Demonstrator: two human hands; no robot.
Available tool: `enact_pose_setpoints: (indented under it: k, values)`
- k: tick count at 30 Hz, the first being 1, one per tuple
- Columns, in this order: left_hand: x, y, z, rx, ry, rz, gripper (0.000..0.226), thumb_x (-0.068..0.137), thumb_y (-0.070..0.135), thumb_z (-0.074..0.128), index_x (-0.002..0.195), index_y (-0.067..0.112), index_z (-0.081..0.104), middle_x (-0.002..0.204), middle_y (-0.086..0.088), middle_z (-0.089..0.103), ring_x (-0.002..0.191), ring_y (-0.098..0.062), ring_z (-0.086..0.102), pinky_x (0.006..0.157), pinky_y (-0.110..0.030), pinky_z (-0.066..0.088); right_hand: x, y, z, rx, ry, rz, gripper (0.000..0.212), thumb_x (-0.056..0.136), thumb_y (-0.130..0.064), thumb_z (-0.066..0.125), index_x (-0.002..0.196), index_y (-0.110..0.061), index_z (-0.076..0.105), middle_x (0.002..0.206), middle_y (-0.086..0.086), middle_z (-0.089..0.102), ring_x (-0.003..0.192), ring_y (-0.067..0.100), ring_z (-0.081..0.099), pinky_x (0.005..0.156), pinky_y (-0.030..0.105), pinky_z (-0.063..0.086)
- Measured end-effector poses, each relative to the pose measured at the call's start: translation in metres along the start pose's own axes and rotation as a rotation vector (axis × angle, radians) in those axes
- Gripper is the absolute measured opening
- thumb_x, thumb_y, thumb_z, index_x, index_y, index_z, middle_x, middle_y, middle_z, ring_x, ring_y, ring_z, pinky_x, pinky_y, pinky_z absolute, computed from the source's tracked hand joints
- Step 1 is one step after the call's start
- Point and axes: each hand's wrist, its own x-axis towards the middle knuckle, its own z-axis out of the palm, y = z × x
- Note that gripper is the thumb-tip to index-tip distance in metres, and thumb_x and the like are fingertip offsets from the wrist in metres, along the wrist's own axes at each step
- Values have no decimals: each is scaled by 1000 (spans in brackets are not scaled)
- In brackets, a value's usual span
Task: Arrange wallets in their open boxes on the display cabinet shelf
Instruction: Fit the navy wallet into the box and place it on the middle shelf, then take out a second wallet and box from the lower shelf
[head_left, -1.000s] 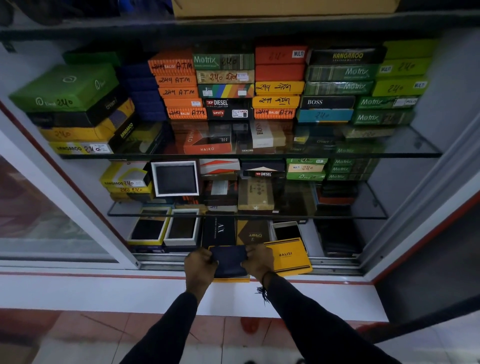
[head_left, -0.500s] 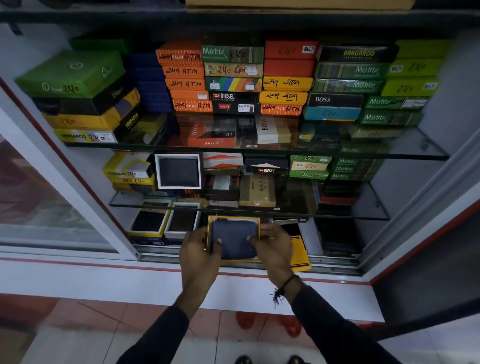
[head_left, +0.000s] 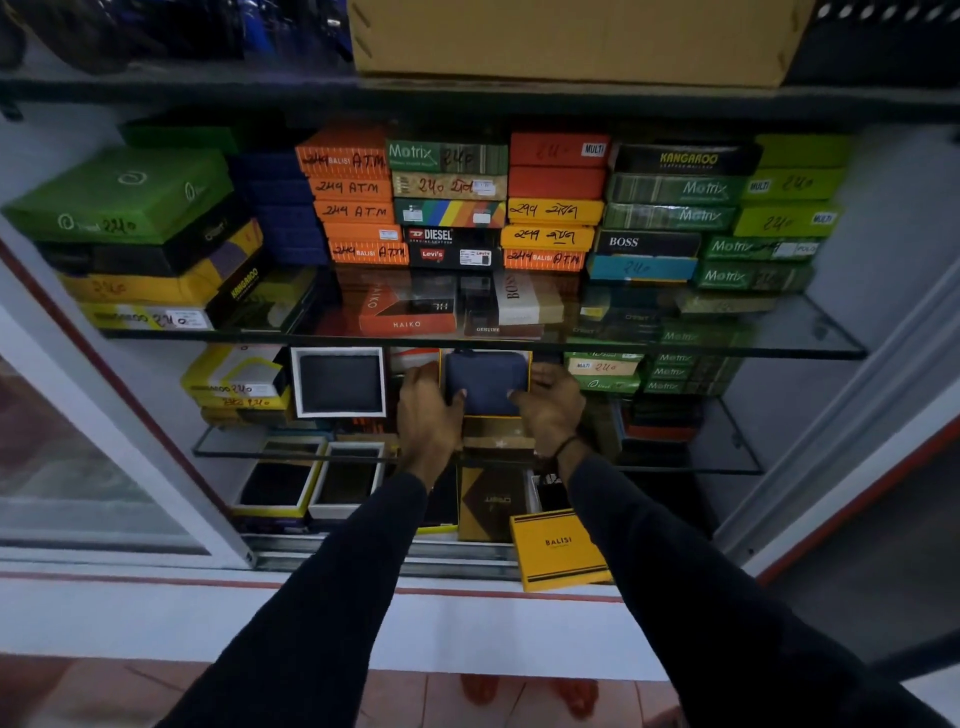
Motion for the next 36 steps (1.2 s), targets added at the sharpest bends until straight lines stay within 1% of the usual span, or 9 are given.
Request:
enact_pose_setpoints:
  k: [5, 8, 12, 16, 20, 25, 28, 32, 36]
  values:
    - [1, -5, 10, 18, -14, -21, 44, 90, 27, 71, 128, 8, 58, 134, -14, 54, 115, -30, 61, 94, -39, 54, 11, 11, -5, 18, -80, 21, 43, 68, -2, 82, 107, -13, 69, 111, 5, 74, 106, 19, 68, 93, 34, 57]
    - [-16, -6, 12, 9, 44, -8, 52, 91, 30, 68, 135, 8, 50, 143, -16, 45, 126, -34, 51, 103, -44, 48, 5, 20, -22, 87, -10, 9, 30, 68, -5, 82, 93, -19, 71, 89, -3, 76, 92, 11, 69, 90, 26, 55]
    - [-42, -5, 18, -54, 144, 4, 66, 91, 31, 68, 145, 8, 38, 151, -18, 37, 136, -33, 39, 108, -43, 42, -6, 47, -51, 49, 34, -125, 27, 72, -8, 78, 71, -31, 66, 59, -15, 69, 77, 7, 69, 97, 42, 53]
    - [-93, -13, 33, 15, 327, 285, 38, 92, 21, 64, 128, 10, 56, 135, -16, 51, 122, -27, 46, 99, -36, 38, -22, 78, -87, 12, 172, -225, 7, 77, -7, 70, 77, -14, 70, 61, -7, 66, 61, -3, 63, 78, 16, 54]
    - [-146, -25, 70, 94, -104, 759, 16, 88, 21, 64, 103, 13, 64, 105, -7, 62, 98, -20, 56, 83, -37, 53, -40, 130, -115, -256, 219, -231, 4, 77, -15, 68, 74, -13, 66, 56, -2, 61, 51, 2, 55, 55, 2, 35]
    - [-158, -26, 126, 490, -655, 517, 102, 68, 66, 70, 149, 17, 32, 159, -9, 33, 137, -34, 39, 110, -49, 37, -34, 183, -122, -453, -132, 192, 17, 83, -18, 60, 86, -5, 71, 85, 12, 71, 85, 29, 66, 74, 26, 44]
    - [-151, -20, 149, 564, -733, 441, 121, 61, 65, 79, 155, 20, 18, 165, -10, 23, 144, -36, 31, 114, -54, 32, -28, 191, -121, -329, -218, 359, 24, 87, -17, 56, 86, 1, 70, 81, 12, 61, 85, 32, 64, 86, 44, 55]
    - [-142, -9, 155, 502, -675, 489, 117, 55, 52, 88, 150, 24, 25, 145, -8, 45, 127, -33, 49, 98, -47, 49, -14, 217, -122, -279, -333, 428, 31, 86, -30, 56, 107, -11, 68, 104, 13, 65, 115, 38, 62, 99, 47, 52]
    - [-129, -7, 136, 320, -706, 463, 128, 49, 56, 90, 153, 26, 20, 146, -6, 39, 123, -33, 52, 93, -43, 53, -12, 216, -117, -263, -291, 444, 20, 83, -20, 63, 64, -15, 65, 89, 15, 69, 102, 38, 68, 95, 49, 54]
